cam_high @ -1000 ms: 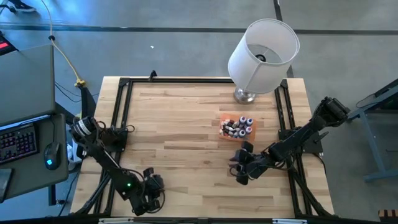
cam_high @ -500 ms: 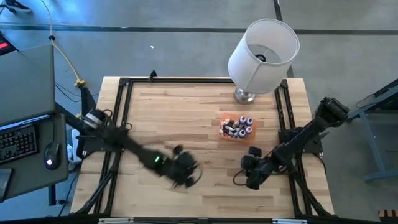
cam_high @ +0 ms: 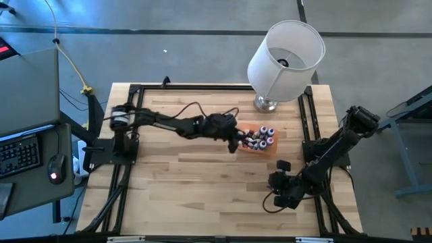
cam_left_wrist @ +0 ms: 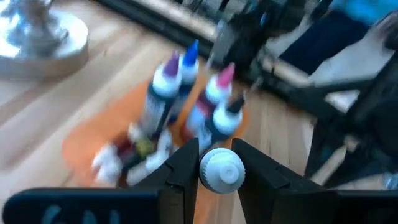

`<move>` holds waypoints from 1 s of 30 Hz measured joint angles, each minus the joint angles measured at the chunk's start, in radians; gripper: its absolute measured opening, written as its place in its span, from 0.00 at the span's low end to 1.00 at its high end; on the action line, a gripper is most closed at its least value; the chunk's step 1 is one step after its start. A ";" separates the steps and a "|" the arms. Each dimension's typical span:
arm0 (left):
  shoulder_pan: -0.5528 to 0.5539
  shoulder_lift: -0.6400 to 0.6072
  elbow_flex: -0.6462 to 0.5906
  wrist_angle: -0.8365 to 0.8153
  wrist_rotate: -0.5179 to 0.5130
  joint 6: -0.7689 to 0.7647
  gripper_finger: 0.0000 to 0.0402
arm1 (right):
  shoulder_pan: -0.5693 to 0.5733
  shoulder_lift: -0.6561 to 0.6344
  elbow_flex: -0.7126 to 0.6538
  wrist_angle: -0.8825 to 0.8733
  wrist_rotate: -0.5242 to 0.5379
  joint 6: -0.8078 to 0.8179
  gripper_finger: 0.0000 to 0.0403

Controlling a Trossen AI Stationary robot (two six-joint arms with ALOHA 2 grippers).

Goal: Pick & Place food coloring
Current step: Put the small purple food coloring bottle into the orange container, then return to Home Position

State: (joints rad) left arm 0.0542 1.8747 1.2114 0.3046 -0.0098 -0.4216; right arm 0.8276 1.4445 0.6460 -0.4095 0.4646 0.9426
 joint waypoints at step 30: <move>0.038 0.176 0.237 -0.177 -0.025 0.164 0.41 | -0.003 0.000 0.000 0.035 -0.161 -0.002 0.29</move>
State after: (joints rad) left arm 0.0917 2.0502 1.4483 0.1277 -0.0346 -0.2581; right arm 0.8249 1.4441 0.6460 -0.3748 0.3035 0.9409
